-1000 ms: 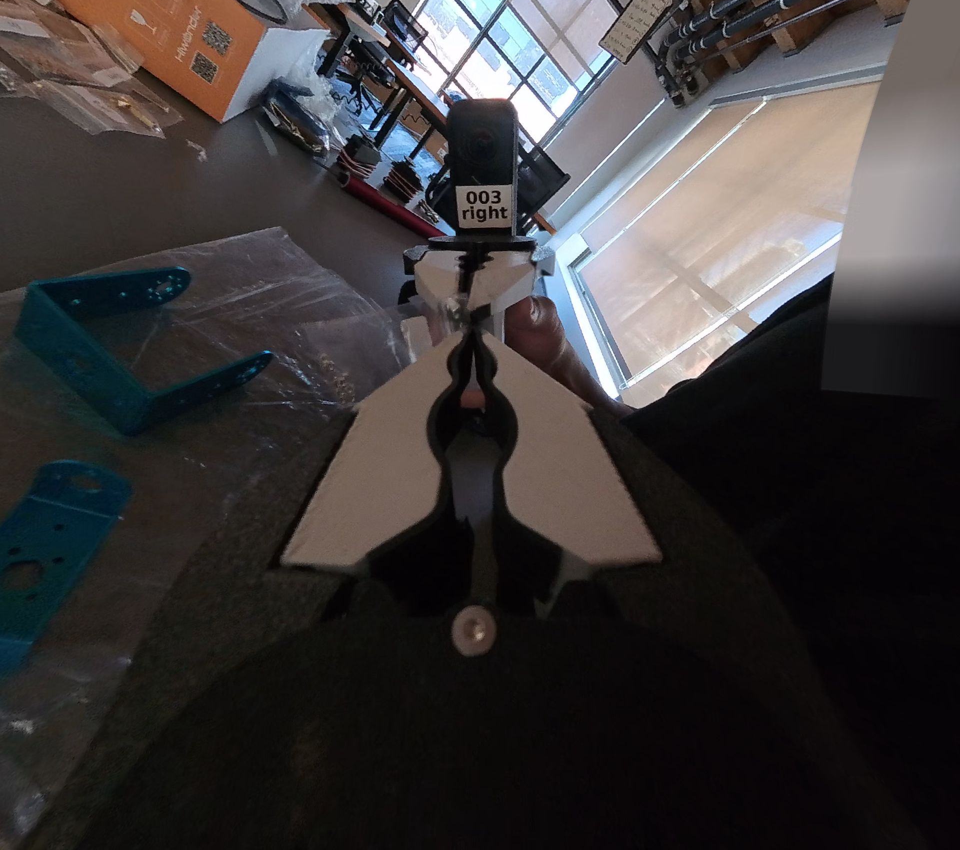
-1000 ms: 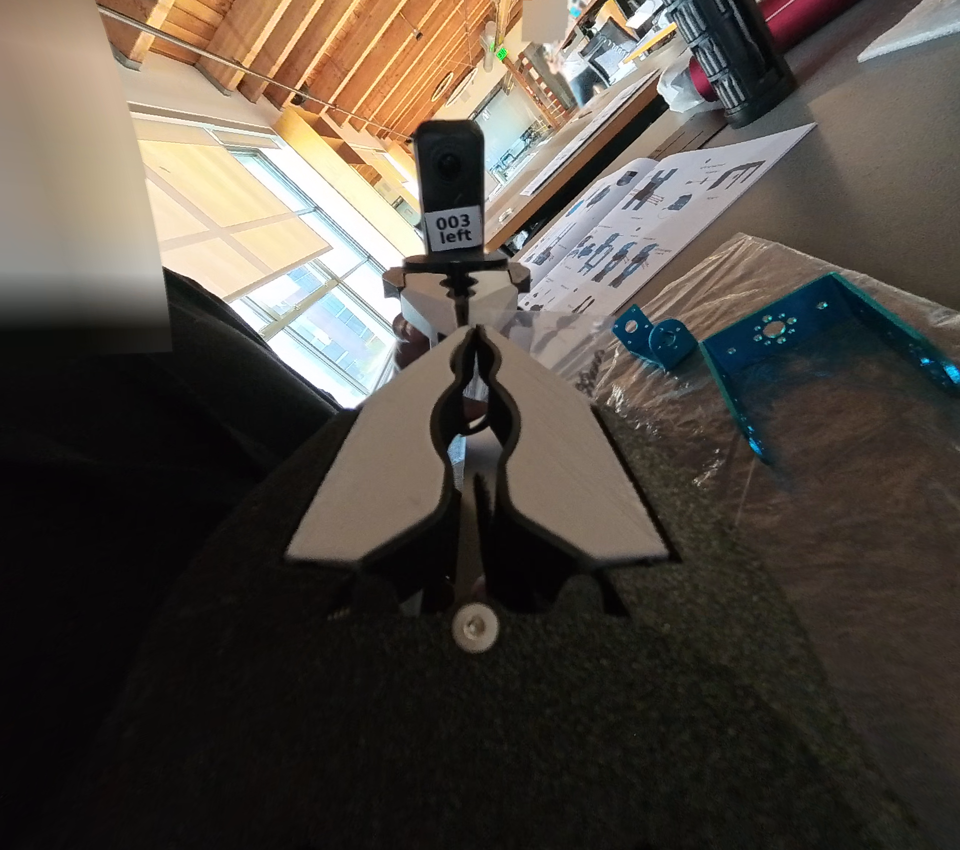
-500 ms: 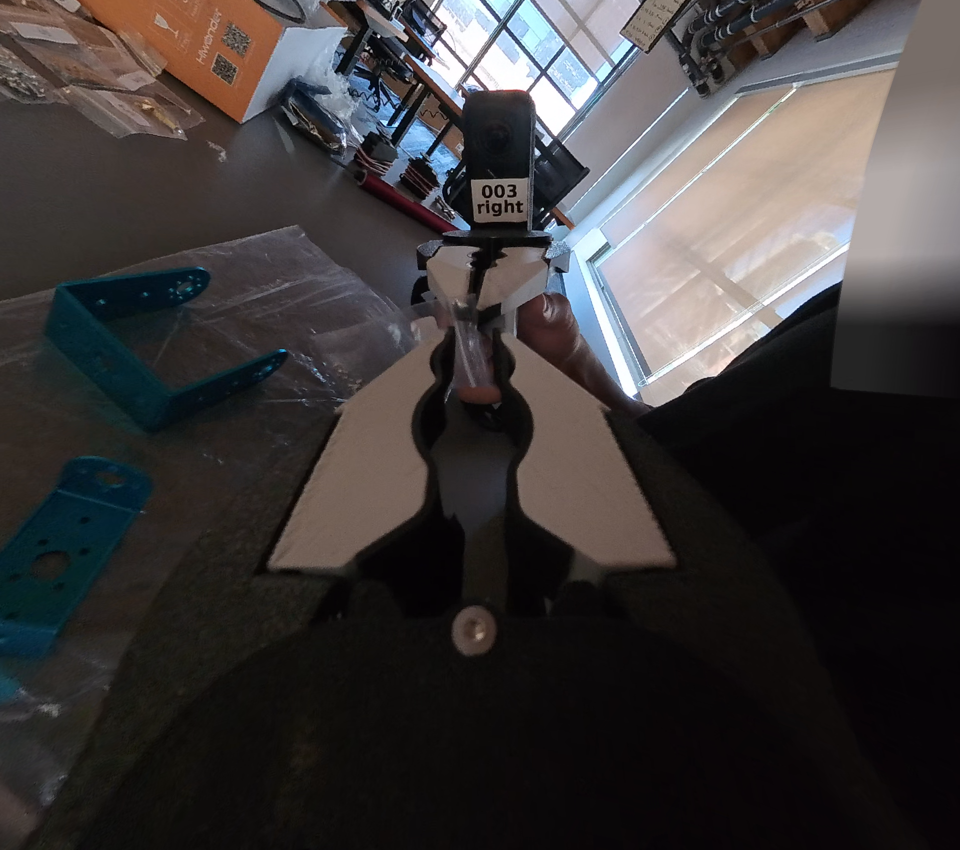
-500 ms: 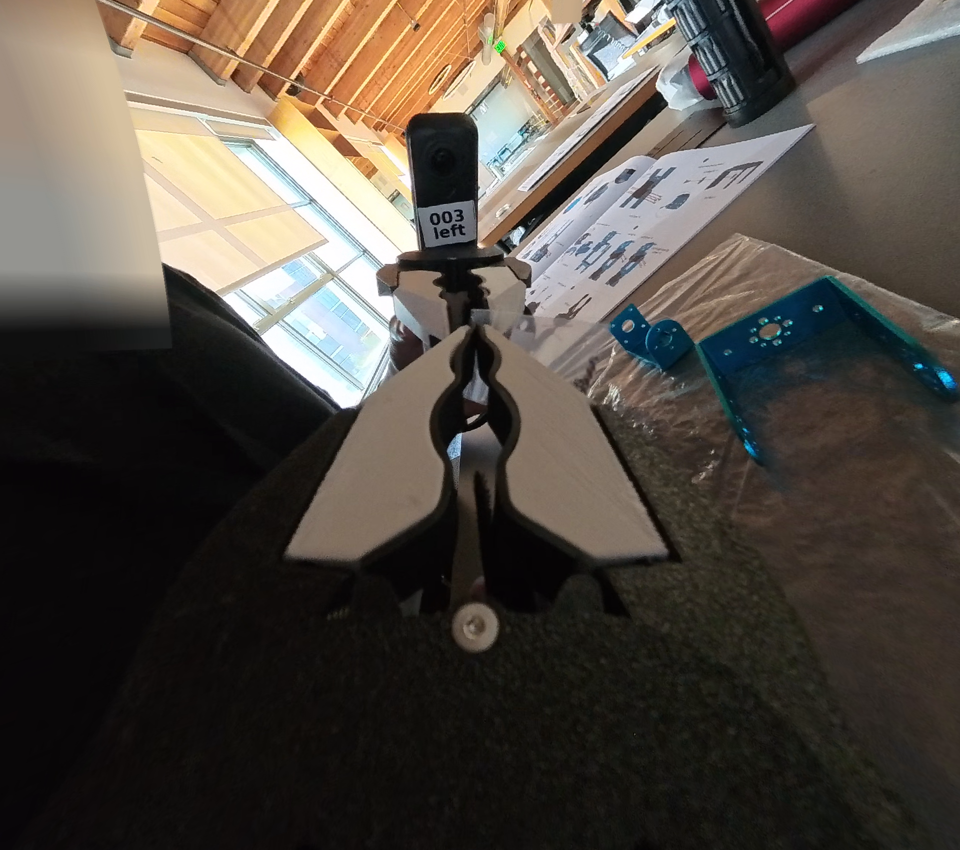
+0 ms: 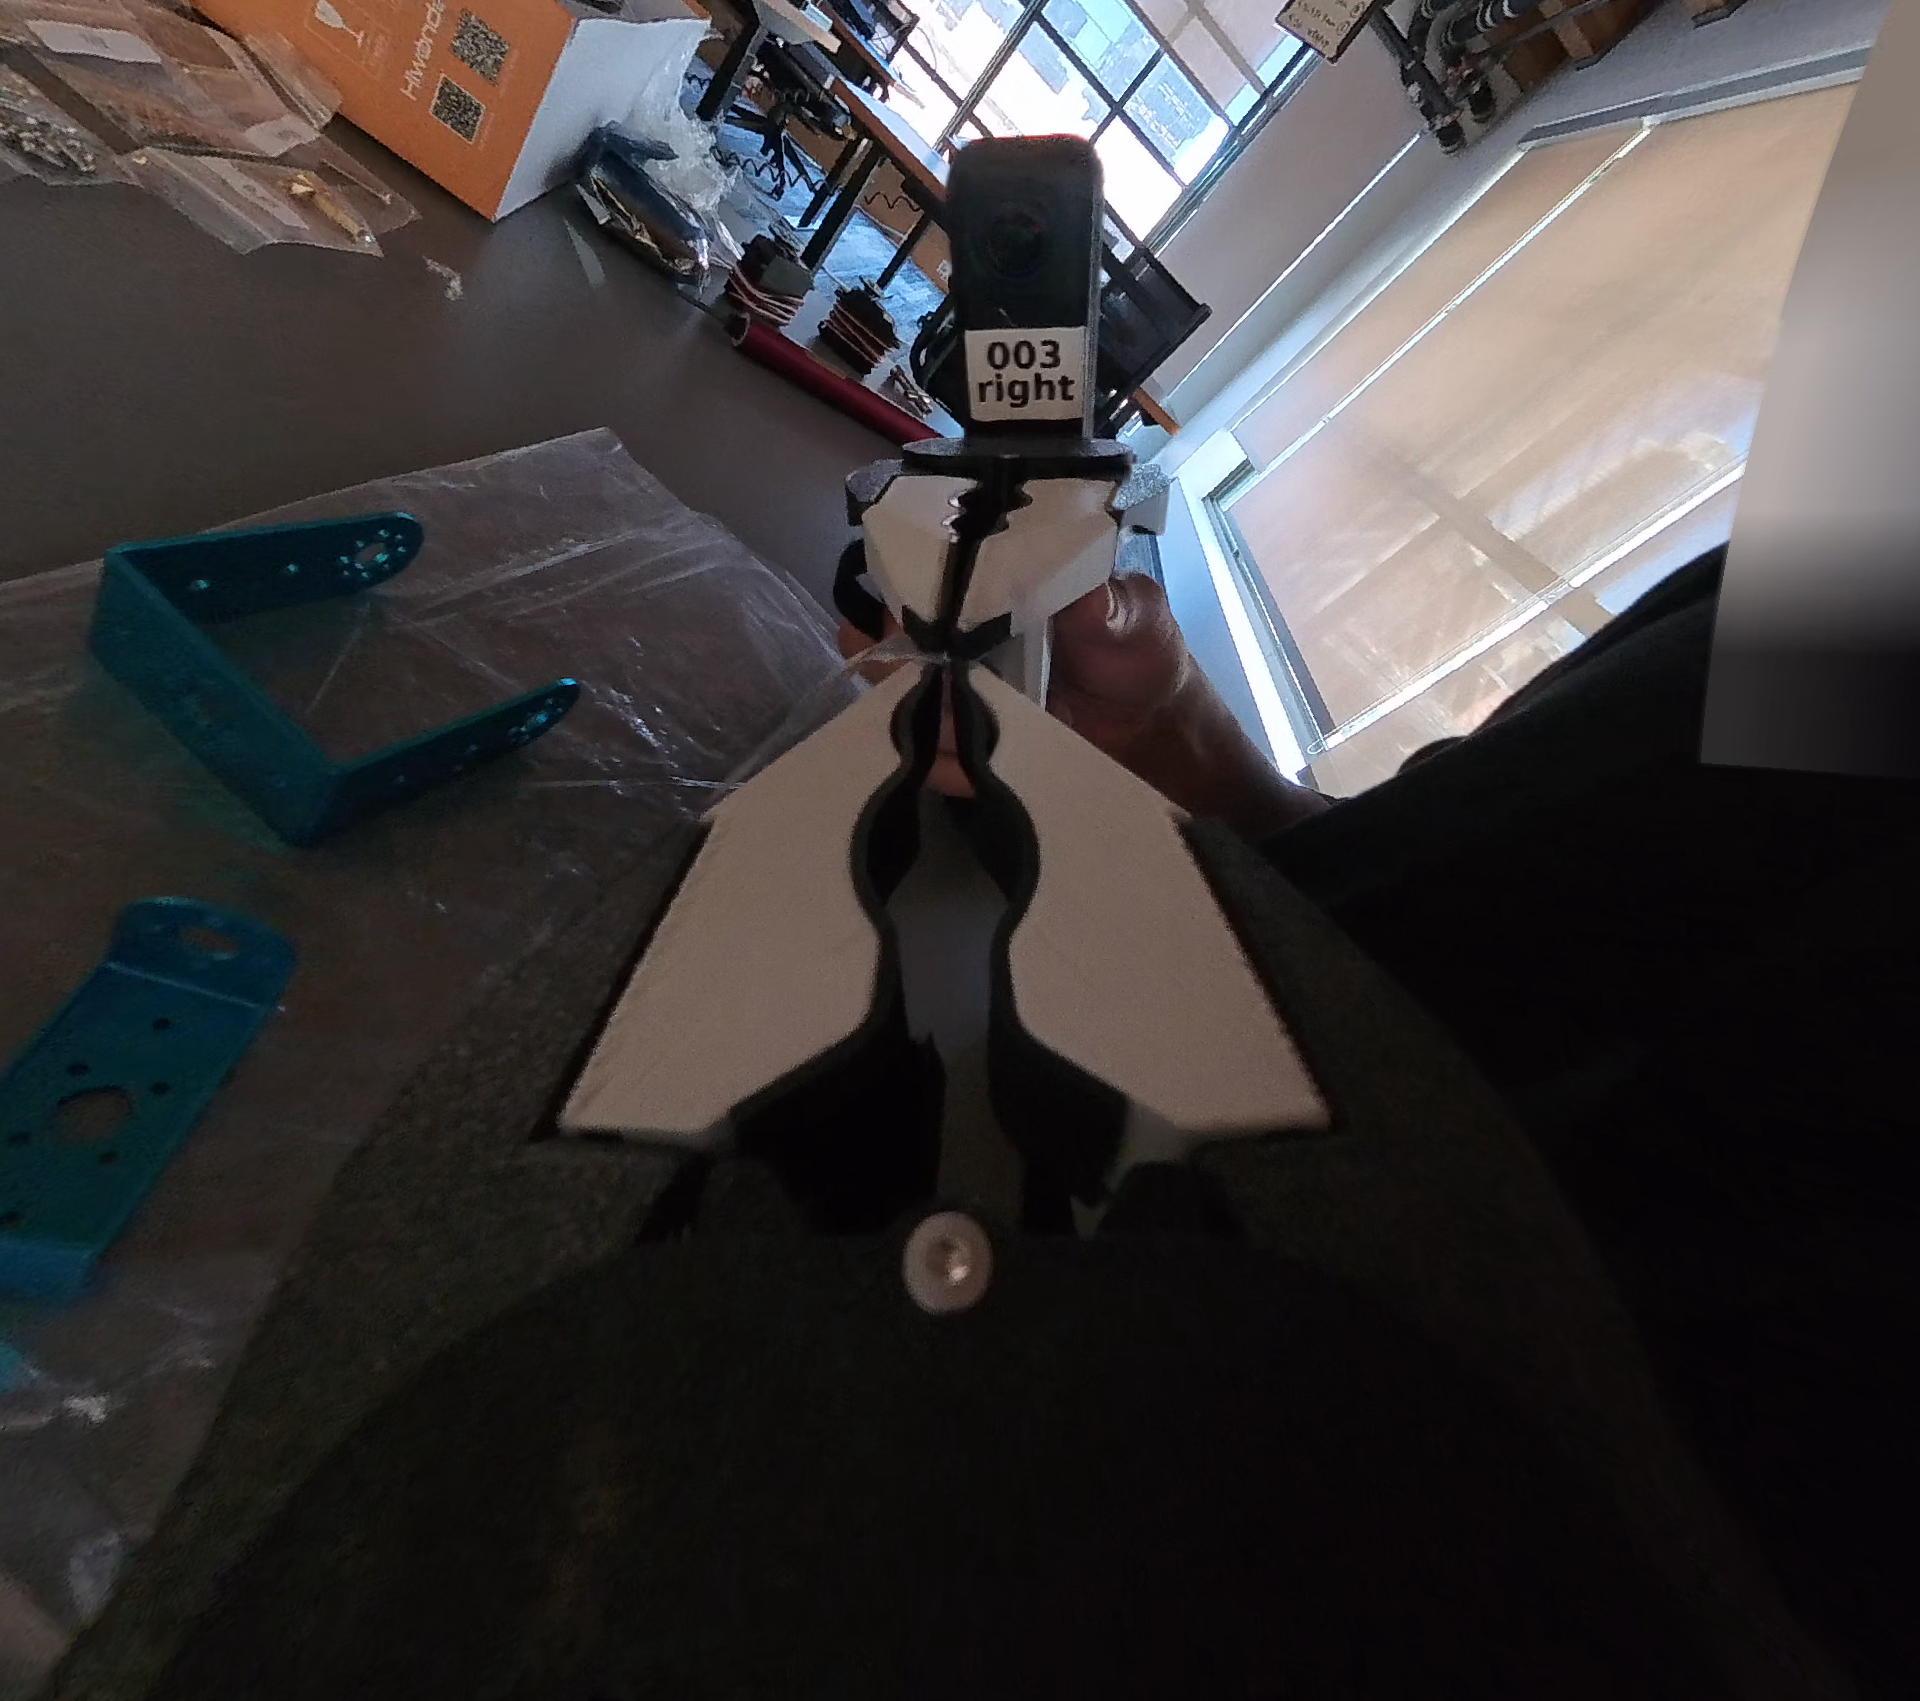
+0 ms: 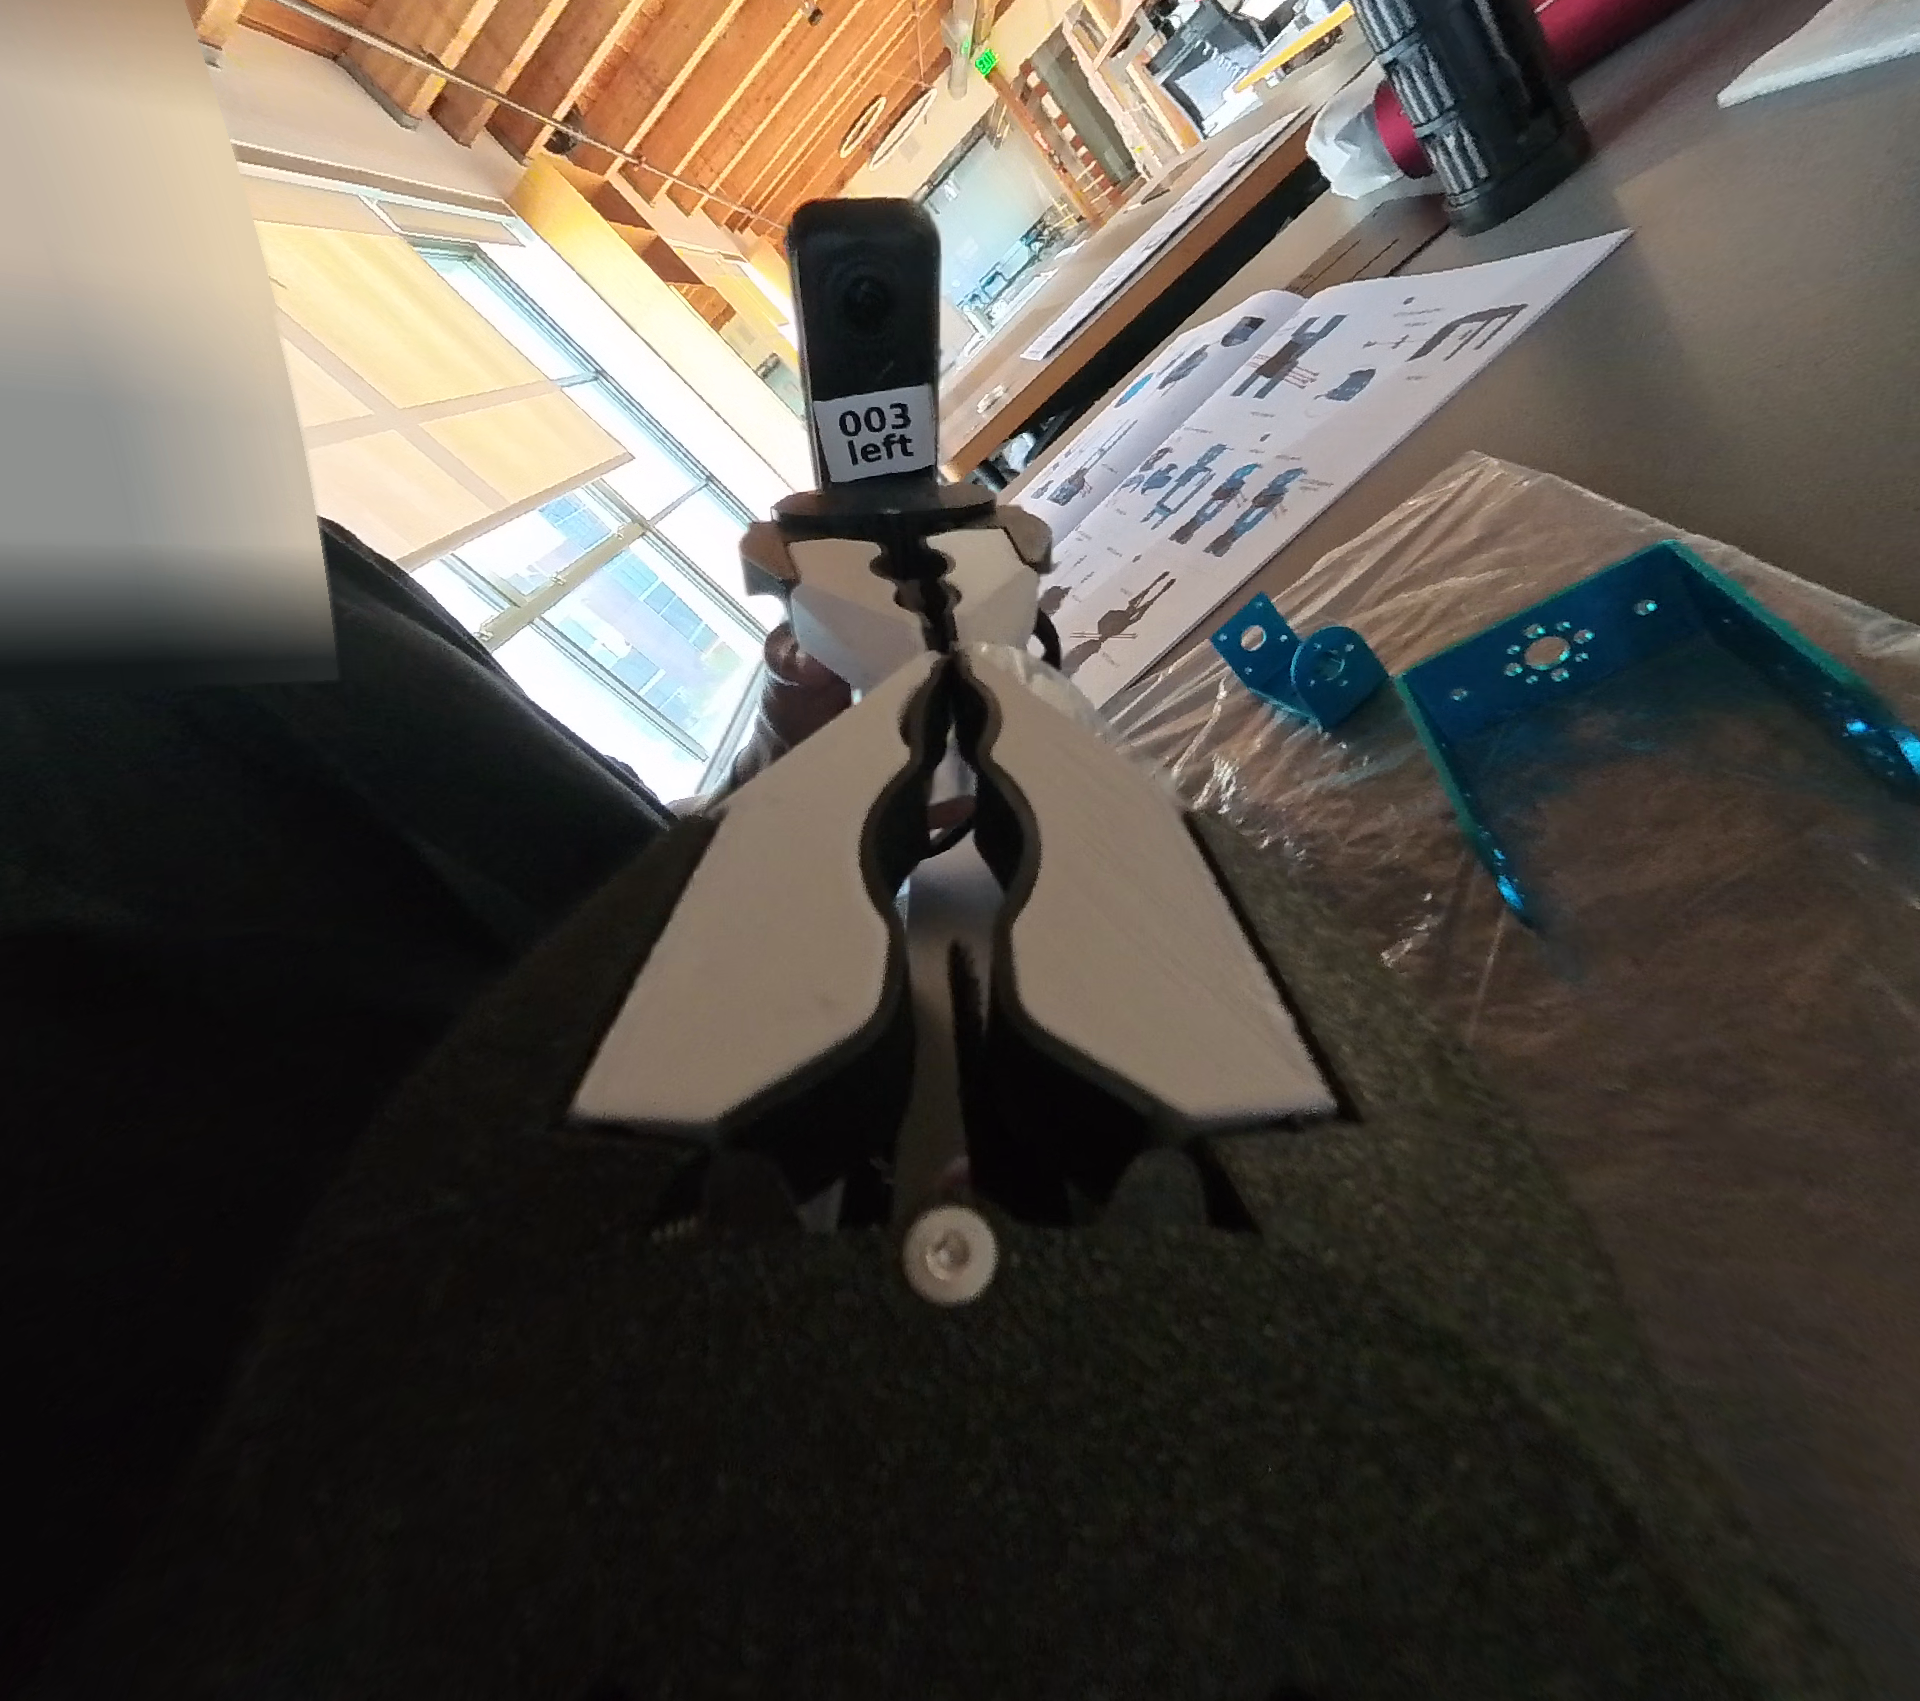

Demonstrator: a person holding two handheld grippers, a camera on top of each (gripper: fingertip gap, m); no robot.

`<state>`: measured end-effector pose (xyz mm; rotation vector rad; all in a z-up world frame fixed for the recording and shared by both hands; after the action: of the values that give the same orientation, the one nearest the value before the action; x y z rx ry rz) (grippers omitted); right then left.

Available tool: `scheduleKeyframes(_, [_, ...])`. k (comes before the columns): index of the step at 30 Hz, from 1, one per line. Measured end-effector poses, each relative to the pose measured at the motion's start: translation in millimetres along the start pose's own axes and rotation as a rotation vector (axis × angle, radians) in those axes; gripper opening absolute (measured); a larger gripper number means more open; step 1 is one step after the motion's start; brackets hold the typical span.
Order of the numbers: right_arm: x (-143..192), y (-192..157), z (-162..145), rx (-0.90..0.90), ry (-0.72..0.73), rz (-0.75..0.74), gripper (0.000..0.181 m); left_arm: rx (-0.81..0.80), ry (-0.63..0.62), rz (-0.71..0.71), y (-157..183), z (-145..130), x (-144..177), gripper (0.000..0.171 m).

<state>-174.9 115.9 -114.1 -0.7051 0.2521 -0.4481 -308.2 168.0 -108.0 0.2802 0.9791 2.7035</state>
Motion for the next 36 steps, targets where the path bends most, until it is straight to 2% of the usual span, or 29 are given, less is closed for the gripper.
scheduleKeyframes(11, [8,0,2,0.014,0.02,-0.017,0.0,0.035,0.026,0.004,-6,-1,4,0.0])
scheduleKeyframes(14, [10,-8,4,0.208,-0.027,-0.07,0.0,0.053,0.036,-0.016,-4,0,5,0.0])
scheduleKeyframes(17, [9,-18,5,0.437,-0.142,-0.168,0.023,0.063,0.035,-0.029,-4,0,6,0.0])
scheduleKeyframes(19, [7,-21,4,0.494,-0.213,-0.183,0.025,0.06,0.027,-0.039,-3,0,6,0.0])
scheduleKeyframes(20, [5,-22,3,0.496,-0.241,-0.168,0.031,0.057,0.024,-0.042,-3,-1,5,0.0])
scheduleKeyframes(24, [2,-24,-2,0.484,-0.295,-0.12,0.028,0.052,0.014,-0.044,-3,-2,4,0.0])
scheduleKeyframes(31, [3,-18,-2,0.372,-0.235,-0.048,0.022,0.049,0.019,-0.056,-1,-3,4,0.0])
scheduleKeyframes(36, [5,-13,-2,0.303,-0.199,-0.021,0.004,0.022,0.002,-0.072,3,-3,3,0.0])
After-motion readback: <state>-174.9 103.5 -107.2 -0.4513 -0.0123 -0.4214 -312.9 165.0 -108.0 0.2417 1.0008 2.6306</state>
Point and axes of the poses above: each gripper's, where its closed fingertips meet, x back along the fingers, z out of its top, y = z × x across the jaws, the point moved 8 cm from there along x, back along the fingers, and after that the axes turned 2 degrees about z, right-handed, at the moved point
